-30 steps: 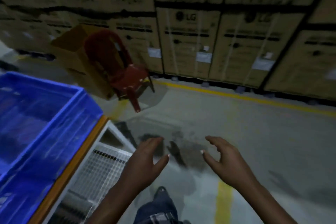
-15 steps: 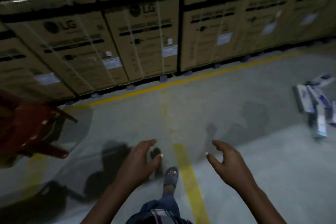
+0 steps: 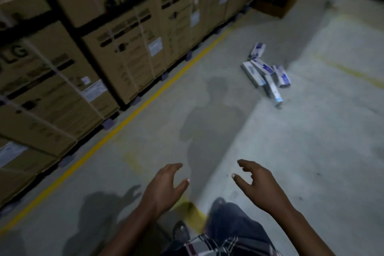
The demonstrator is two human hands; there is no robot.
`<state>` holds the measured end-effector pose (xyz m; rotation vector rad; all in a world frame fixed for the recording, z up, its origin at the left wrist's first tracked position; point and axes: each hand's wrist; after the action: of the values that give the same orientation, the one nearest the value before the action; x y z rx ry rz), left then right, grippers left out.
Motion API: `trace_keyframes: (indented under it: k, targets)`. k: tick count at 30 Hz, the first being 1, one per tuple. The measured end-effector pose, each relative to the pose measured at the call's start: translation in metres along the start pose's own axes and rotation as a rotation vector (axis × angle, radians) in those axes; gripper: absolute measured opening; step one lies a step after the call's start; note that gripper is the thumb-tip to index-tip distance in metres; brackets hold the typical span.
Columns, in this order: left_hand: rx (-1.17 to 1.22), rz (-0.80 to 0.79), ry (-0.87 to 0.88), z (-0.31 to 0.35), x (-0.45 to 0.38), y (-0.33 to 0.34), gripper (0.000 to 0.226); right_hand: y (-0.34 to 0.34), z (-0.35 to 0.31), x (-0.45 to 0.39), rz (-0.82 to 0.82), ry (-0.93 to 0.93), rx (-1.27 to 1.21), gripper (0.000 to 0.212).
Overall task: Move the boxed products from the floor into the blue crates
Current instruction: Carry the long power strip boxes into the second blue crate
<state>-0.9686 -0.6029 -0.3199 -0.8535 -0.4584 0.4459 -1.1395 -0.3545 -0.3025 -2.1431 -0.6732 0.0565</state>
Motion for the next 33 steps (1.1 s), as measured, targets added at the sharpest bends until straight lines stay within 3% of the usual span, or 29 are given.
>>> trace_keyframes:
  k: [8,20,33]
  targets:
    - [-0.011,-0.069,0.113,0.086,-0.168,0.007,0.06,-0.046,0.049,-0.118,0.132,0.171,-0.078,0.057]
    - [-0.064,-0.074,0.196,0.242,-0.42,0.012,0.055,-0.181,0.103,-0.36,0.203,0.234,-0.131,0.056]
    - [0.009,-0.175,0.228,0.298,-0.707,0.035,0.055,-0.222,0.094,-0.628,0.256,0.289,-0.123,0.055]
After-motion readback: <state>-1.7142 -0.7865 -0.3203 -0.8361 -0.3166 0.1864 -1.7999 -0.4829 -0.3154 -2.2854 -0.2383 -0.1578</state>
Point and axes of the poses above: each hand's wrist, its own x-axis away from the middle knuckle, its own y-axis out of the palm, z = x × y, and after that the axes turned 10 degrees about z, right-handed
